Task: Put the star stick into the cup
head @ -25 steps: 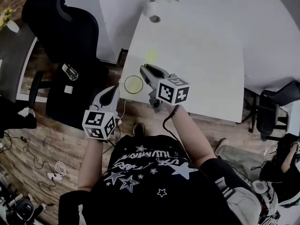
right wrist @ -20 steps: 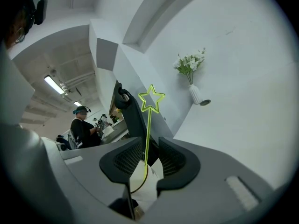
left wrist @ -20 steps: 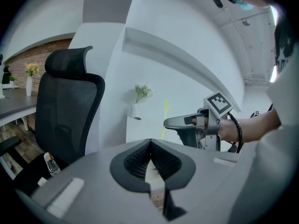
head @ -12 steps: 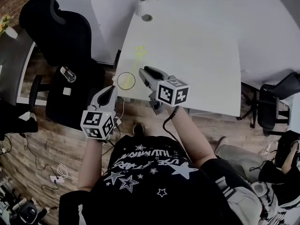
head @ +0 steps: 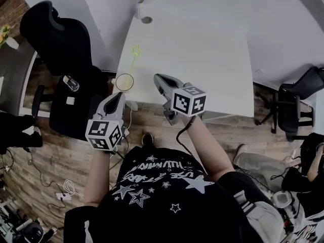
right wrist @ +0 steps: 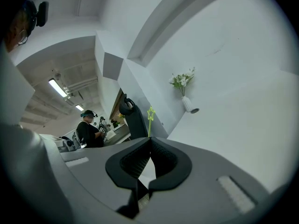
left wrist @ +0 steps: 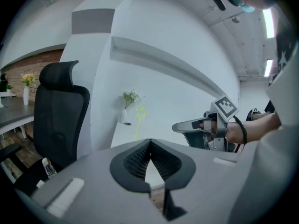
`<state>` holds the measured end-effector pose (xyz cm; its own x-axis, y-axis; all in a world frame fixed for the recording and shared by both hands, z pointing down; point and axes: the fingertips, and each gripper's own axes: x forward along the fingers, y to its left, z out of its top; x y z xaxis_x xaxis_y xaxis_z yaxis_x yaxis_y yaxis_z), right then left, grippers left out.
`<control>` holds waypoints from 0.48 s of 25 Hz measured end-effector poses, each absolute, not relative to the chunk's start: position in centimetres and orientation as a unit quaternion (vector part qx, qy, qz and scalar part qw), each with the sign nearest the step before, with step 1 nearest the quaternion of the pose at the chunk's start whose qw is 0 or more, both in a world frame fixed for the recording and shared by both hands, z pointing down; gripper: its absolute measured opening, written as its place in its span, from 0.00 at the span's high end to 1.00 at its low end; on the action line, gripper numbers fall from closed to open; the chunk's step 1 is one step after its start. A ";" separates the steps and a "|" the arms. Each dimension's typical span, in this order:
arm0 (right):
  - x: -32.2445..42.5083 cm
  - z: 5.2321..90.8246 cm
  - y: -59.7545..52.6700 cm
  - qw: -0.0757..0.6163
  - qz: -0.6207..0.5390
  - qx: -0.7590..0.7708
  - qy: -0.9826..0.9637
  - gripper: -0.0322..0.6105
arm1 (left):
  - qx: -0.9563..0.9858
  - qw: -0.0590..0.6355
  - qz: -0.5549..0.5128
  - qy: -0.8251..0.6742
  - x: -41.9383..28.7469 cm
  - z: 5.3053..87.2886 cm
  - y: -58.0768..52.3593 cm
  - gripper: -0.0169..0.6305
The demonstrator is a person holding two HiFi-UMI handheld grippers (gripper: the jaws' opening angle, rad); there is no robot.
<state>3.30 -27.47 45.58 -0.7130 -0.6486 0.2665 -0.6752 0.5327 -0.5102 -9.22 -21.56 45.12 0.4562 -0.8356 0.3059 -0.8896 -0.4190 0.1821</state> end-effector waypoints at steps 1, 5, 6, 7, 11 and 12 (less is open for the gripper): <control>3.8 45.4 -27.2 0.021 0.300 0.379 -0.875 0.93 | 0.839 0.157 0.084 -0.515 -8.9 44.9 -21.4 0.97; 5.5 45.0 -25.8 0.031 0.295 0.384 -0.874 0.93 | 0.838 0.155 0.082 -0.517 -7.5 44.2 -20.3 0.97; 5.9 44.8 -25.4 0.033 0.295 0.384 -0.874 0.93 | 0.838 0.154 0.082 -0.517 -7.2 44.0 -20.0 0.97; 6.3 44.7 -25.1 0.034 0.294 0.384 -0.875 0.93 | 0.838 0.153 0.082 -0.517 -6.9 43.9 -19.7 0.97; 7.5 44.4 -23.8 0.041 0.288 0.386 -0.876 0.93 | 0.837 0.151 0.082 -0.520 -6.1 43.6 -18.7 0.97; 7.7 44.3 -23.3 0.042 0.286 0.386 -0.876 0.93 | 0.837 0.150 0.082 -0.520 -5.9 43.5 -18.4 0.97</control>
<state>7.74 -23.34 44.30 -0.6991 -0.6521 0.2933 -0.6996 0.5391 -0.4690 -5.85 -18.41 43.48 0.4454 -0.8460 0.2931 -0.8951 -0.4134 0.1670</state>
